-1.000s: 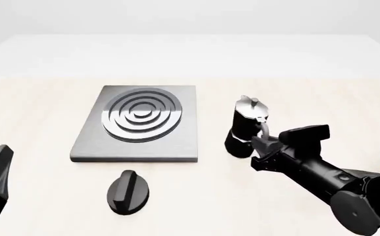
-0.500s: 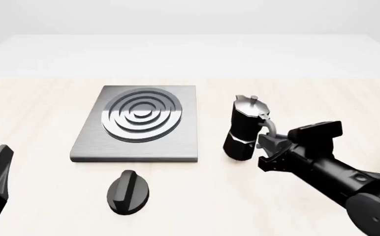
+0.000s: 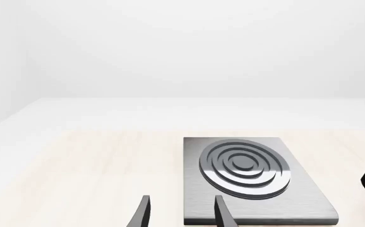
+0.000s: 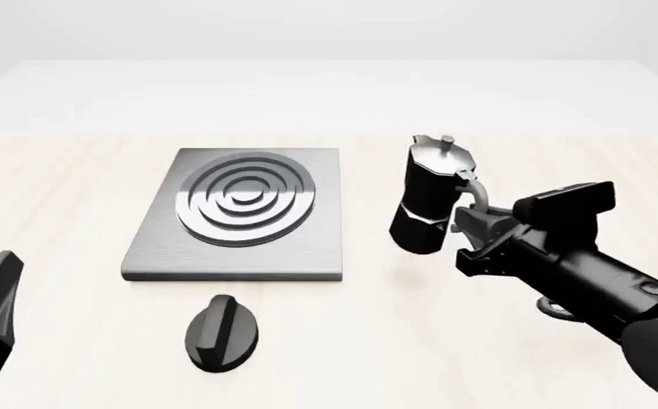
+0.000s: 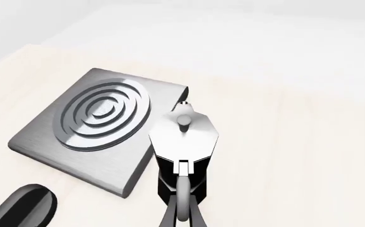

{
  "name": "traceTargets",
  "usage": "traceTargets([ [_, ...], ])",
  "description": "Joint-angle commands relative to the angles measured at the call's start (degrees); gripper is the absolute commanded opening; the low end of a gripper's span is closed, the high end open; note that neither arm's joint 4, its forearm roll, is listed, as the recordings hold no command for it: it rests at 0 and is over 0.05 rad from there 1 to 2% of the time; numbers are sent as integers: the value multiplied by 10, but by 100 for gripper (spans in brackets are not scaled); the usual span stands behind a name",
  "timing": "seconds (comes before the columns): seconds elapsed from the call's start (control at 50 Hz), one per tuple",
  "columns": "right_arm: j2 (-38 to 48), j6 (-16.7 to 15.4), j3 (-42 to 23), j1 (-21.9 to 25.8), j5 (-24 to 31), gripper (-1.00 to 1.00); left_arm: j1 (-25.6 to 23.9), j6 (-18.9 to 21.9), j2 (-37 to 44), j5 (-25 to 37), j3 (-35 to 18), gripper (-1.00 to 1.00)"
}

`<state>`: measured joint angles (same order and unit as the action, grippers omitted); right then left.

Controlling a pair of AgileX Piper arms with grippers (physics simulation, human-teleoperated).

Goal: Put the moka pot on the stove.

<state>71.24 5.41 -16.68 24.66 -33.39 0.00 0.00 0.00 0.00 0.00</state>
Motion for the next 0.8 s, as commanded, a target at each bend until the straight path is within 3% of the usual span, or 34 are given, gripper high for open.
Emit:
traceTargets([
  [0.02,-51,-12,-33,-1,54,-100,0,0,0,0,0,100],
  [0.1,-69,-24,-65,0,94,-100,0,0,0,0,0,100],
  [0.12,-14,-35,-152,19,110,-100,0,0,0,0,0,100],
  [0.54,23,-33,-184,26,99,-100,0,0,0,0,0,100],
  [0.8,80,-37,-260,46,107,-100,0,0,0,0,0,100],
])
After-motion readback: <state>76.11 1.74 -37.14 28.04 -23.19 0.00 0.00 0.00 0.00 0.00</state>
